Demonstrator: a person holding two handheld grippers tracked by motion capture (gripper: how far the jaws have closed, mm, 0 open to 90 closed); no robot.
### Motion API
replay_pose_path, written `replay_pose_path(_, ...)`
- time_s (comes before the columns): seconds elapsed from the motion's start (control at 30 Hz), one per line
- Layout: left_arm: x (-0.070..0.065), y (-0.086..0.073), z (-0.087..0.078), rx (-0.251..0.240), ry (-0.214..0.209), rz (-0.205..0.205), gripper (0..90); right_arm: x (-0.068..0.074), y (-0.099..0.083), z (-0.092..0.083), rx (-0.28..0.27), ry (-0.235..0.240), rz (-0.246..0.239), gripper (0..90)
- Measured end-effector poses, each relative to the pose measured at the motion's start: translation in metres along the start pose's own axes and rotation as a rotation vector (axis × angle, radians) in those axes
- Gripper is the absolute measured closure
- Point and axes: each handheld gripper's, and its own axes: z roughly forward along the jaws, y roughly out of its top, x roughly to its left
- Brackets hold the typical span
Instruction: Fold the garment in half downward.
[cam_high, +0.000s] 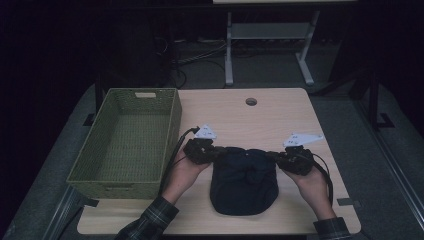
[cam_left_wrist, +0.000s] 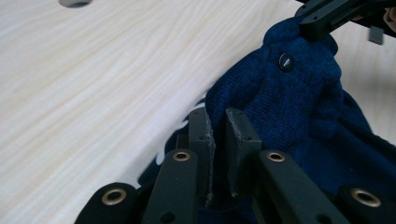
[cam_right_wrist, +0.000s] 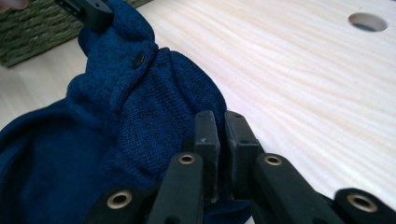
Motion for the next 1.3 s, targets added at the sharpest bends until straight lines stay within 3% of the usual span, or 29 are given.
replay_pose_path(0.3, -0.028, -0.019, -0.005, 0.025, -0.045, 0.023, 81.6, 0.019, -0.027, -0.010, 0.017, 0.027, 0.010, 84.2)
replay_pose_path(0.57, -0.046, -0.048, -0.001, 0.077, -0.089, 0.008, 81.3, 0.036, -0.050, -0.012, 0.042, 0.060, 0.021, 83.7)
replay_pose_path(0.73, -0.052, -0.055, 0.005, 0.095, -0.083, 0.013, 81.4, 0.043, -0.062, -0.007, 0.067, 0.059, 0.022, 83.6)
replay_pose_path(1.03, -0.043, -0.051, 0.012, 0.093, -0.012, 0.032, 81.5, 0.030, -0.051, 0.012, 0.071, 0.019, -0.003, 83.7)
replay_pose_path(1.17, -0.029, -0.045, 0.018, 0.084, 0.030, 0.022, 81.5, 0.023, -0.042, 0.022, 0.066, -0.003, 0.001, 83.7)
replay_pose_path(1.3, -0.021, -0.043, 0.019, 0.076, 0.043, -0.009, 81.0, 0.015, -0.034, 0.032, 0.060, -0.018, -0.001, 83.6)
